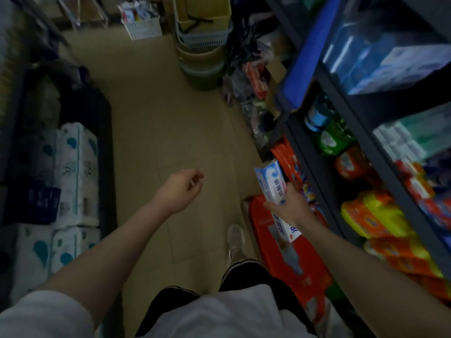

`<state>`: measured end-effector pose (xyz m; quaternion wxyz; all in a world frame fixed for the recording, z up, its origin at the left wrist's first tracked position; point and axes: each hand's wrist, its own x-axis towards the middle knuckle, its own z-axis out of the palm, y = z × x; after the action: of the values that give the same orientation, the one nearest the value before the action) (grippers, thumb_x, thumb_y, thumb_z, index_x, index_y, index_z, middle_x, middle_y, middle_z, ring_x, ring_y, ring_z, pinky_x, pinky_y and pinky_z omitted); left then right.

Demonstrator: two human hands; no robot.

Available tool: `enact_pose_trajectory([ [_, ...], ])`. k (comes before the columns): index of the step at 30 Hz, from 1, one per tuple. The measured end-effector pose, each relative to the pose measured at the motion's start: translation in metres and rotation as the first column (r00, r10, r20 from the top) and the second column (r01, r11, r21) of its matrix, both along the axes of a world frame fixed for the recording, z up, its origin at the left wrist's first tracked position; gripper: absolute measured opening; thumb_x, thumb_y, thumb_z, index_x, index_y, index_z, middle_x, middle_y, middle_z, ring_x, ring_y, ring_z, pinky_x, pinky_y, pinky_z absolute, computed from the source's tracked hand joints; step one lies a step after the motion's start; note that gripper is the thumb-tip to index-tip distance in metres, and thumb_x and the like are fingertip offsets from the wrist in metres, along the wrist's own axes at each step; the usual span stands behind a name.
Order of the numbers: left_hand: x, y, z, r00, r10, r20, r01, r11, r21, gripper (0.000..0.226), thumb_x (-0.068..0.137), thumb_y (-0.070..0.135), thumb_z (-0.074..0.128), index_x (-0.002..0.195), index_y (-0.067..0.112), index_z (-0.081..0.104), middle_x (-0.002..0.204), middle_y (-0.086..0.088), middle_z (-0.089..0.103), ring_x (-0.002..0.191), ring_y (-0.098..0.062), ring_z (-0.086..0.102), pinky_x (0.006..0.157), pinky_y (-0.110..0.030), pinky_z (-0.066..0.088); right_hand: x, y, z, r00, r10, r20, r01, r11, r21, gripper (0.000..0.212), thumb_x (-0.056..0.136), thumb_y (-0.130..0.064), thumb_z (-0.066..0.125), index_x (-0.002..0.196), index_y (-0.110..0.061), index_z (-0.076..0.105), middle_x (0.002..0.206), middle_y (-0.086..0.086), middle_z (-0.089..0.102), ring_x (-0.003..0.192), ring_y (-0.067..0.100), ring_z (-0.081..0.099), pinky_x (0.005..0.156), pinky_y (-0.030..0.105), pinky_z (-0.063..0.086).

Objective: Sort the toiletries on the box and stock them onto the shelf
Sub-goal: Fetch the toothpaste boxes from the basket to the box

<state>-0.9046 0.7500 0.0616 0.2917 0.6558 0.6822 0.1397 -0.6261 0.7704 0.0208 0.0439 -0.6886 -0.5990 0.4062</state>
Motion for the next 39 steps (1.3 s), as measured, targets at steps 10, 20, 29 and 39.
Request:
enact_pose_trajectory([
  [10,-0.087,0.197,-0.006,0.968,0.220,-0.118,-0.242,0.944,-0.226,0.027,0.095,0.020,0.048,0.118,0.008,0.054,0.108,-0.011,0.064,0.091,-0.026,0.059,0.075,-0.030,0.046,-0.098,0.279,0.044,0.975,0.191,-0.110,-0.178,0.977,0.118,0.056,0.074,-0.037,0.075,0.115,-0.013,0.045,0.111,0.003,0.062,0.098,0.021,0.061,0.083,0.042,0.053],
  [20,-0.217,0.445,-0.005,0.955,0.252,-0.159,-0.283,0.933,-0.221,0.030,0.095,0.017,0.047,0.121,0.005,0.053,0.111,-0.016,0.062,0.103,-0.029,0.057,0.080,-0.028,0.044,-0.215,0.537,0.038,0.972,0.204,-0.115,-0.185,0.971,0.151,0.060,0.075,-0.036,0.074,0.123,-0.016,0.045,0.114,-0.001,0.059,0.100,0.016,0.058,0.081,0.032,0.049],
  [29,-0.250,0.698,0.050,0.990,0.140,0.010,-0.140,0.984,0.111,0.021,0.091,0.016,0.053,0.110,0.010,0.061,0.096,-0.003,0.061,0.085,-0.013,0.055,0.073,-0.020,0.039,-0.238,0.727,0.005,0.998,0.049,-0.032,-0.050,0.998,-0.025,0.063,0.070,-0.044,0.077,0.114,-0.014,0.044,0.107,0.006,0.062,0.093,0.026,0.062,0.082,0.045,0.054],
  [39,-0.308,0.891,-0.009,0.990,0.089,-0.108,-0.105,0.983,-0.148,0.027,0.095,0.022,0.047,0.120,0.013,0.054,0.106,-0.006,0.064,0.091,-0.022,0.060,0.070,-0.023,0.038,-0.324,0.955,-0.032,0.980,0.200,0.026,-0.198,0.979,-0.049,0.057,0.078,-0.030,0.071,0.122,-0.010,0.042,0.119,0.009,0.057,0.101,0.029,0.059,0.082,0.041,0.052],
])
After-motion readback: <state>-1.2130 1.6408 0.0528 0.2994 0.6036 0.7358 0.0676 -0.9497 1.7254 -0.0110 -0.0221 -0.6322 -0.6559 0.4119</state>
